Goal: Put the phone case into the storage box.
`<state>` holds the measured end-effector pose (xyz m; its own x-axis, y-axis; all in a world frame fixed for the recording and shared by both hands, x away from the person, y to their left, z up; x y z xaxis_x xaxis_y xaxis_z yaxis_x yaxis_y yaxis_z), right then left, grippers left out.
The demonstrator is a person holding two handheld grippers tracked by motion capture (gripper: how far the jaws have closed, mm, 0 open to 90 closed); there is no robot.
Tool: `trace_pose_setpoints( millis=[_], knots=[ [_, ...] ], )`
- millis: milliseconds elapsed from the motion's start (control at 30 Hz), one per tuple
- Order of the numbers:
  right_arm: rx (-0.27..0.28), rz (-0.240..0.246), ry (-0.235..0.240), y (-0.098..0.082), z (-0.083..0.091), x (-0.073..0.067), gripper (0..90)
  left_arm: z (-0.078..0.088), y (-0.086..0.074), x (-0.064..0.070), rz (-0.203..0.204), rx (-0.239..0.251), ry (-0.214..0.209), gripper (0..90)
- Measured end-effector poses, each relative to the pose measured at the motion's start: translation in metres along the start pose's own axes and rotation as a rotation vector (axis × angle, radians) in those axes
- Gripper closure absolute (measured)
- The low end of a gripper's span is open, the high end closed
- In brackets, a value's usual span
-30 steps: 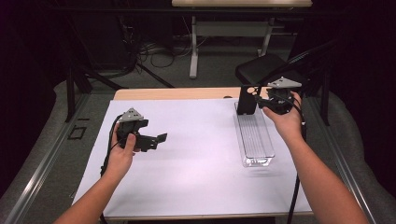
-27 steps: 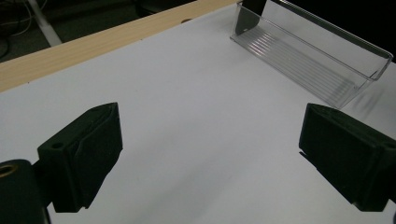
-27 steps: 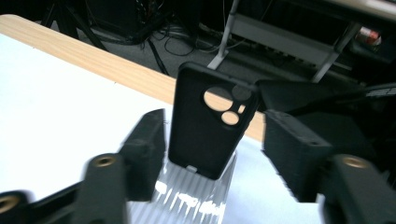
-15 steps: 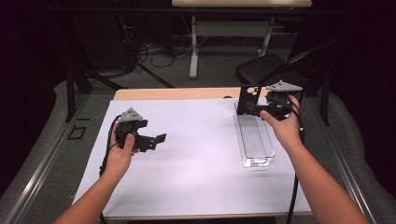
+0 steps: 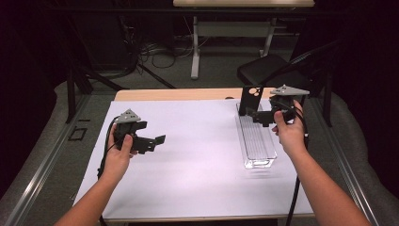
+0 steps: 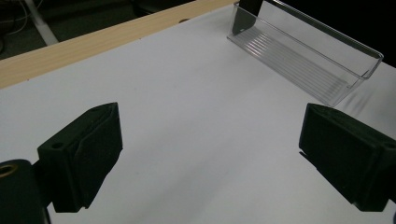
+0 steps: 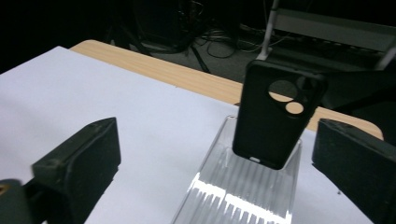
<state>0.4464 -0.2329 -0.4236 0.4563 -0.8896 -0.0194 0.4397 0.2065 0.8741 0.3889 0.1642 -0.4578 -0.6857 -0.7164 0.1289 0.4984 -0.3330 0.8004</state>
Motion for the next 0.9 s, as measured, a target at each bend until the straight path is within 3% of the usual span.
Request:
trace_pose_setpoints(
  millis=[267, 500, 700, 867, 900],
  knots=[
    [0.009, 0.021, 0.027, -0.005, 0.012, -0.017, 0.0, 0.003, -0.001, 0.000, 0.024, 0.016, -0.017, 6.2],
    [0.006, 0.062, 0.046, -0.023, 0.022, -0.035, 0.0, 0.006, -0.010, 0.004, 0.038, 0.031, -0.055, 1.3],
    [0.001, 0.095, 0.061, -0.039, 0.028, -0.053, 0.0, 0.010, -0.016, 0.008, 0.027, 0.040, -0.057, 1.1],
    [-0.003, 0.095, 0.060, -0.042, 0.029, -0.056, 0.0, 0.010, -0.016, 0.008, 0.027, 0.040, -0.057, 0.6],
    [-0.003, 0.095, 0.060, -0.042, 0.029, -0.056, 0.0, 0.013, -0.023, 0.014, -0.002, 0.031, -0.068, 0.6]
  ],
)
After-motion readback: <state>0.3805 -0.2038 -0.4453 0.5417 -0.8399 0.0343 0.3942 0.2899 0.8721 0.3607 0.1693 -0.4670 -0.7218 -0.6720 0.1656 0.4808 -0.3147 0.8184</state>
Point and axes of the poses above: each handheld gripper's, and its own axes: z roughly backward along the jaws, y roughly out of its top, x roughly to its right, the point moved 5 cm from there along -z, roughly forward along the jaws, and after that the axes turned 2 degrees about -x, right-handed, at the moved point
